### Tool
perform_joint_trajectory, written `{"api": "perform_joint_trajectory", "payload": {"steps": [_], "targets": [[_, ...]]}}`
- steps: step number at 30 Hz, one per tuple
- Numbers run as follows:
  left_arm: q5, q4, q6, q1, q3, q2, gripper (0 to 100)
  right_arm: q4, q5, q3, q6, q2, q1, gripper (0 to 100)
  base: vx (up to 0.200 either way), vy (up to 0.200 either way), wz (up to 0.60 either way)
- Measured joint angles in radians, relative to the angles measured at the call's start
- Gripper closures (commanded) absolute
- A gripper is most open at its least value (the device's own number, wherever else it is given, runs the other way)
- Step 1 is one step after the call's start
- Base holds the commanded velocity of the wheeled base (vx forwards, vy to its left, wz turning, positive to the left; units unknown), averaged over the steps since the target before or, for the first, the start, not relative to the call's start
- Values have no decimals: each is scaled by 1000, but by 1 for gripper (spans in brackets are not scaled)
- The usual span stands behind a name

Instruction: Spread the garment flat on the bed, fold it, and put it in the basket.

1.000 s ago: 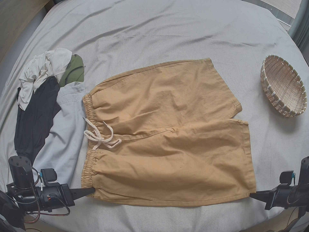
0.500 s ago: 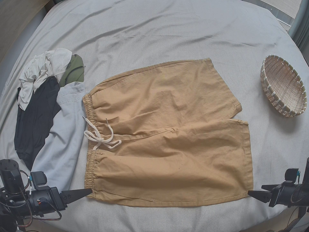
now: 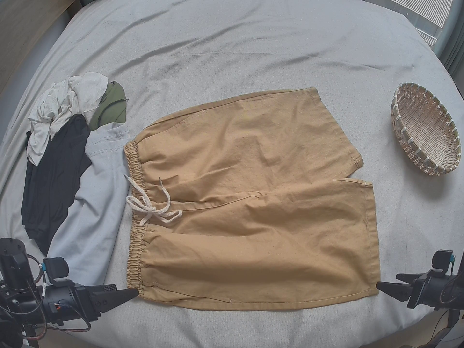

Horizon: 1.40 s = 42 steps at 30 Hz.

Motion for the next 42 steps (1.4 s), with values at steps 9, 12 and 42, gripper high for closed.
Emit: {"api": "perform_joint_trajectory", "payload": {"steps": [9,12,42], "targets": [[6,-6,88,5,-49,132,0,-3,1,0,1,3,1,0,0,0,0],[7,-6,87,2,-66,154,0,-4,1,0,1,4,1,0,0,0,0],[6,-44,91,-24,-105,283,100,5,2,0,3,-1,4,0,0,0,0]]}}
